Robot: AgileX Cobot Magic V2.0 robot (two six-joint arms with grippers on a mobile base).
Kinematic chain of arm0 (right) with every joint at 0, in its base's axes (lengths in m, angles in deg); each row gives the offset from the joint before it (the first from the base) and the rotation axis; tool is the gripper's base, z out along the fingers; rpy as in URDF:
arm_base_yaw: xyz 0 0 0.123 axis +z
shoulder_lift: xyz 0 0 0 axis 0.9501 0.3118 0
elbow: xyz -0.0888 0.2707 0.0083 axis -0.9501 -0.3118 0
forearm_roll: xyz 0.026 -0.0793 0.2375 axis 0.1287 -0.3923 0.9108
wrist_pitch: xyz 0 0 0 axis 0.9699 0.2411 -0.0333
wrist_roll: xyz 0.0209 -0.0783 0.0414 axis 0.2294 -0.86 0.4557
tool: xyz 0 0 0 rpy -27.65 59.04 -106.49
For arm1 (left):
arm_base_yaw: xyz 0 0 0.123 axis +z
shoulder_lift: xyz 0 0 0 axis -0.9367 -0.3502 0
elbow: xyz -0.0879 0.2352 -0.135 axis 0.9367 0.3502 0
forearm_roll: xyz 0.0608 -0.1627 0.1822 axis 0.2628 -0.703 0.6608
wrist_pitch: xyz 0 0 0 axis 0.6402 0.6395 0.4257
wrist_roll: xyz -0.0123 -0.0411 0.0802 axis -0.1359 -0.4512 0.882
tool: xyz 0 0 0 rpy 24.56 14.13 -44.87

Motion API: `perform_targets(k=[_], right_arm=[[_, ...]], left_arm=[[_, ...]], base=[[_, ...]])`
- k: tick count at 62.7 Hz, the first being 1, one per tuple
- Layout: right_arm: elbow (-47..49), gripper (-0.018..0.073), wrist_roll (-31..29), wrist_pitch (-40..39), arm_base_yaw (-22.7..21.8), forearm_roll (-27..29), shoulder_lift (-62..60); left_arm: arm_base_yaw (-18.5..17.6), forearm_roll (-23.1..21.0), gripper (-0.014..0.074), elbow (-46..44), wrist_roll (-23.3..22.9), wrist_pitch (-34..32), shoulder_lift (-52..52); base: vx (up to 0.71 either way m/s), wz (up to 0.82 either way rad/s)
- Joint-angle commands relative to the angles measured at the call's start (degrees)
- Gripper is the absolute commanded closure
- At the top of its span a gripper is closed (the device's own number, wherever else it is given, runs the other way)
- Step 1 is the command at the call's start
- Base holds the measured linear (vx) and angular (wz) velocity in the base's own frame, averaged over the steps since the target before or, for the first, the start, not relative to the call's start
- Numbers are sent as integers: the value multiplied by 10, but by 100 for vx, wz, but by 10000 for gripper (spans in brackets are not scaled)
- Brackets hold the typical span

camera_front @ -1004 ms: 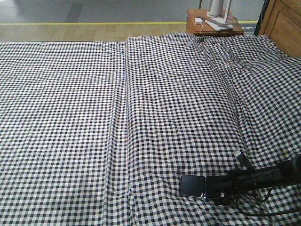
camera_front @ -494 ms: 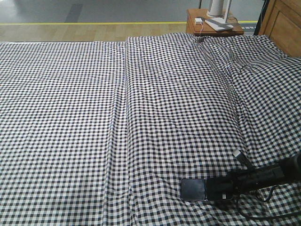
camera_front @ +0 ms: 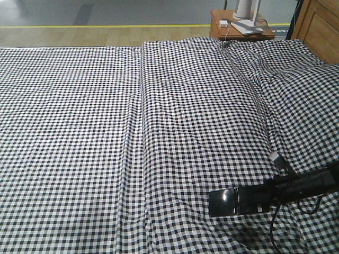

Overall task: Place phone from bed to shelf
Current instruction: 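Lift the phone with the right gripper up off the bed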

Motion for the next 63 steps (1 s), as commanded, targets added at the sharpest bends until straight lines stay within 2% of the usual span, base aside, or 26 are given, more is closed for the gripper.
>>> perform_targets(k=[1, 22, 34, 46, 54, 63], right_arm=[[-22, 566, -10, 90, 1, 14, -86], [-105, 563, -4, 90, 1, 14, -295], [-142, 563, 19, 90, 1, 6, -433], [-153, 563, 25, 90, 3, 35, -565], [-153, 563, 37, 90, 29, 47, -637], [-153, 563, 53, 90, 95, 45, -695]], left_arm=[[-2, -5, 595, -12, -3, -41, 8], [-2, -5, 595, -12, -3, -41, 8], [-2, -5, 595, -12, -3, -41, 8], [-2, -5, 595, -12, -3, -41, 8], [-2, -5, 595, -12, -3, -41, 8], [-2, -5, 595, -12, -3, -41, 8]], base=[[0, 0], [0, 0], [0, 0], [0, 0], [0, 0], [0, 0]])
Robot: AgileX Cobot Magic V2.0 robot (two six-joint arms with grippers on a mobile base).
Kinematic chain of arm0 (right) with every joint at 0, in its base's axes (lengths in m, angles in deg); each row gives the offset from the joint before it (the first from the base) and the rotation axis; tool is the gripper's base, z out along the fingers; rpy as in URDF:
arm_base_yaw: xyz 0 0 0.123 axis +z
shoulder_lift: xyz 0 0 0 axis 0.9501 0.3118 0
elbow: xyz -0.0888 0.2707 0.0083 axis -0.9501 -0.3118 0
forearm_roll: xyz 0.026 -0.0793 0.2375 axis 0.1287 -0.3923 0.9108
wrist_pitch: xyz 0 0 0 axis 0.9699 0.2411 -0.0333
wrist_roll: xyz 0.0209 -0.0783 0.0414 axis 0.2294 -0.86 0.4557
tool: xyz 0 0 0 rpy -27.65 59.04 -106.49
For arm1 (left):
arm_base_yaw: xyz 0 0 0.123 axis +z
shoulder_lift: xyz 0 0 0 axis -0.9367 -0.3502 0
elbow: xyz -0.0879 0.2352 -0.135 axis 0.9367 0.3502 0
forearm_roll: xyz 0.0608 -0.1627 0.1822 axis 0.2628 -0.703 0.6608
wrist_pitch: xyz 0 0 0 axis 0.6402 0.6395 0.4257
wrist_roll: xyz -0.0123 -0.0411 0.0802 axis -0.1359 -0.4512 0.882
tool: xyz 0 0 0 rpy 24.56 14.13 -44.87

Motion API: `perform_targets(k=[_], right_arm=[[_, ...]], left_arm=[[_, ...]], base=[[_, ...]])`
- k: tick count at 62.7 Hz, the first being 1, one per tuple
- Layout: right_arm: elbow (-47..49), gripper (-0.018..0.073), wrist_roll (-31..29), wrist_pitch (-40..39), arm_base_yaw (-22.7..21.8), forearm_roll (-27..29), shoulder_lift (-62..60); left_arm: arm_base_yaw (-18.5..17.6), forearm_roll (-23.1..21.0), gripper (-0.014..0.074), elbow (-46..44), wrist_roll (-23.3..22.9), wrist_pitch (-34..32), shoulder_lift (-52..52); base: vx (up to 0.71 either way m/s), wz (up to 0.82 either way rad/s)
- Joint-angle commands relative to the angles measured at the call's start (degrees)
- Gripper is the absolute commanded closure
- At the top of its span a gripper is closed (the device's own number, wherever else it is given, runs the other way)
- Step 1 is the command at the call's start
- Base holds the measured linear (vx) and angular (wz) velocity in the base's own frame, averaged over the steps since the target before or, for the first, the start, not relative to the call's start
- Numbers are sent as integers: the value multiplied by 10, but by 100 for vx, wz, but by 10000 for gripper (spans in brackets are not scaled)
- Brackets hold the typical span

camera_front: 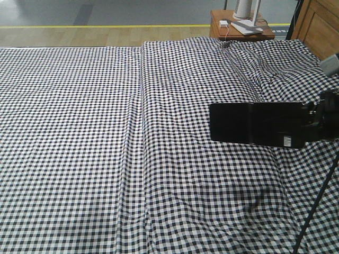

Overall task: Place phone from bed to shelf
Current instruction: 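Lift the phone with the right gripper up off the bed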

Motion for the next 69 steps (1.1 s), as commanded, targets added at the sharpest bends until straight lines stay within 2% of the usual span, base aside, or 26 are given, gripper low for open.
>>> perform_targets(k=[1, 19, 35, 46, 69], right_arm=[[12, 563, 7, 56, 44, 45, -50], [12, 561, 53, 56, 181, 48, -87], [12, 562, 74, 56, 269, 49, -88], [12, 562, 76, 56, 300, 51, -88], [12, 562, 76, 56, 299, 88, -88]], left_arm=[[-2, -5, 595, -12, -3, -41, 8], [-2, -5, 595, -12, -3, -41, 8], [-2, -5, 595, -12, -3, -41, 8], [-2, -5, 595, -12, -3, -41, 8], [-2, -5, 595, -12, -3, -41, 8]], base=[[0, 0], [0, 0], [0, 0], [0, 0], [0, 0]])
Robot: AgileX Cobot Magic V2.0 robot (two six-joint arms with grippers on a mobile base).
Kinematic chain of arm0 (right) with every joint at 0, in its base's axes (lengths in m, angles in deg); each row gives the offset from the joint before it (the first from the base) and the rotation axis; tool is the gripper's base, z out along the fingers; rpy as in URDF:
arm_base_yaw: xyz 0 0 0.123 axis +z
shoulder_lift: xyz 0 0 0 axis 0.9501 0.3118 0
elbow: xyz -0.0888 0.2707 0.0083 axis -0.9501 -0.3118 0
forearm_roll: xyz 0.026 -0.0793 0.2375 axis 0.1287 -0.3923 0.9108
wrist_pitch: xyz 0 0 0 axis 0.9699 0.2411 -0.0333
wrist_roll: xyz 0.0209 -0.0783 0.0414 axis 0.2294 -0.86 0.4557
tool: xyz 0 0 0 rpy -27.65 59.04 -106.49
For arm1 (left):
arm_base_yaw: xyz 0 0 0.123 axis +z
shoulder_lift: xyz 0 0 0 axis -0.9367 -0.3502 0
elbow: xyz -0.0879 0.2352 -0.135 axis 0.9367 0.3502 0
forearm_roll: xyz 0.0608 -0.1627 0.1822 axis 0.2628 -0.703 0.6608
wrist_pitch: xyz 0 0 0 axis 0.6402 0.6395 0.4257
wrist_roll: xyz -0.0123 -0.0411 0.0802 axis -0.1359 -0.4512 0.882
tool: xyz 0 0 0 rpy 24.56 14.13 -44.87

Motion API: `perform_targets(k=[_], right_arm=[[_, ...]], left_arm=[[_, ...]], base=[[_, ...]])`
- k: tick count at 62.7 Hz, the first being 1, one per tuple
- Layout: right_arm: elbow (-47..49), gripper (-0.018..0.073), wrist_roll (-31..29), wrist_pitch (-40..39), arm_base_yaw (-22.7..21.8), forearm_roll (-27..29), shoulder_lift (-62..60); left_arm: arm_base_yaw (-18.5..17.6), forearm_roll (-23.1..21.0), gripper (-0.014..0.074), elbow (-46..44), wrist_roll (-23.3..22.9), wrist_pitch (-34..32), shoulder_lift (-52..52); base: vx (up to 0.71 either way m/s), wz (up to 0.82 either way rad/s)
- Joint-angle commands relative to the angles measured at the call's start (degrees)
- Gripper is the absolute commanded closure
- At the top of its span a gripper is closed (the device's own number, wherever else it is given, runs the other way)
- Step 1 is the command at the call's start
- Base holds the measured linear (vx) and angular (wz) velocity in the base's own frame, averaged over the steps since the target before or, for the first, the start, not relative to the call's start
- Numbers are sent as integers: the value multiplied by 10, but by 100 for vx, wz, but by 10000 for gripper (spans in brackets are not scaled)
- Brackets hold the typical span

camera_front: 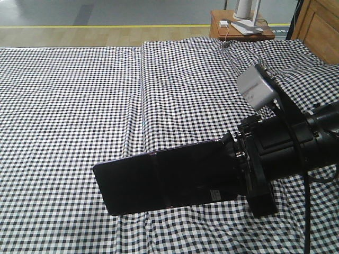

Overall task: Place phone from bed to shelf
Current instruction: 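Lift the phone with the right gripper up off the bed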

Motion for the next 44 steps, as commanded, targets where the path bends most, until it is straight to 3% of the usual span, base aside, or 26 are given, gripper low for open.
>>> perform_targets(k=[1, 44], right_arm=[[15, 562, -2, 41, 0, 62, -15], [15, 561, -2, 41, 0, 66, -15]], left_arm=[[-2, -5, 595, -12, -3, -41, 8], [-2, -5, 595, -12, -3, -41, 8]], base=[[0, 0], [0, 0]])
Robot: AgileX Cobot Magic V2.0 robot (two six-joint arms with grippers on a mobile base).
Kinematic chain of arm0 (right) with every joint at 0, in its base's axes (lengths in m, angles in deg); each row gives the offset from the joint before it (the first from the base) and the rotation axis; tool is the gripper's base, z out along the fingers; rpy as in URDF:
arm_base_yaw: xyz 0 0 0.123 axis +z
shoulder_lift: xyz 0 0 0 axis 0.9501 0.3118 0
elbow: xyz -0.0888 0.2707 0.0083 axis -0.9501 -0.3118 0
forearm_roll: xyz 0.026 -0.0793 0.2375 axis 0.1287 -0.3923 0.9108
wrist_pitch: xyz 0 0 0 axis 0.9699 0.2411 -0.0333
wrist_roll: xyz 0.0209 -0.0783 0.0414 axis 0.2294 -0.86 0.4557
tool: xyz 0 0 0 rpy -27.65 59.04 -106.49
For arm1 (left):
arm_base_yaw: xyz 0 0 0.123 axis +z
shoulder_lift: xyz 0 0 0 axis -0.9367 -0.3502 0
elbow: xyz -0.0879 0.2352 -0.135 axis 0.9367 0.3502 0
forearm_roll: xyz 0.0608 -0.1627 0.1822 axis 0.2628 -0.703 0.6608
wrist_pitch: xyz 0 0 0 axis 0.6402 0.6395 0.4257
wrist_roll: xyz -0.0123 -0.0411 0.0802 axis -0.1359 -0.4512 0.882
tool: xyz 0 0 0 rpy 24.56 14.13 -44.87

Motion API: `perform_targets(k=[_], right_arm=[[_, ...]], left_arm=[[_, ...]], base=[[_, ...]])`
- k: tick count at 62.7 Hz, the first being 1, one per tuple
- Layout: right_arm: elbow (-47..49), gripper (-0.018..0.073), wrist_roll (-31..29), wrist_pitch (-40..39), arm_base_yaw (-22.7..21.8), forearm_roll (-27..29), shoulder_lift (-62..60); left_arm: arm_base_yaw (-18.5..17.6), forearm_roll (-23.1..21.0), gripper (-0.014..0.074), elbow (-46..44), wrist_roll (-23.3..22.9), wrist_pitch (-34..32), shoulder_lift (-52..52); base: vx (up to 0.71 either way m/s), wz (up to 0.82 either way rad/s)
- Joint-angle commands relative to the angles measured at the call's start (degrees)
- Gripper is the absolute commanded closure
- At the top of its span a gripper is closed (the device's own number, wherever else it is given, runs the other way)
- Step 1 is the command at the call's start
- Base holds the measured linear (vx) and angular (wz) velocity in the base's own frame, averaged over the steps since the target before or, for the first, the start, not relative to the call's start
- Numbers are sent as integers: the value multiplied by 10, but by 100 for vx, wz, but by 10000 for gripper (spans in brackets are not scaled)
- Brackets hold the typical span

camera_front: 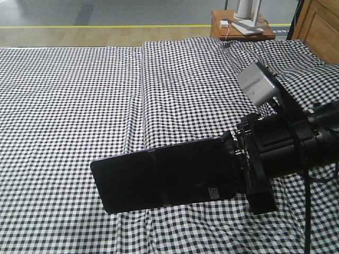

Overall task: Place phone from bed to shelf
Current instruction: 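Lift the phone with the right gripper up off the bed, then hold the phone in the right gripper while turning away from the bed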

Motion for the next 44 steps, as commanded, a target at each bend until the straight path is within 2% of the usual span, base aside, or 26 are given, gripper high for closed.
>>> perform_targets(k=[1, 25, 44], right_arm=[[15, 561, -2, 41, 0, 53, -15], [15, 561, -2, 41, 0, 53, -15], [15, 561, -2, 41, 0, 53, -15]], left_arm=[[-2, -5, 595, -12, -3, -41, 8], [-2, -5, 595, -12, -3, -41, 8], [-2, -5, 595, -12, -3, -41, 8]], base=[[-1, 3], [-1, 6], [-5, 20]])
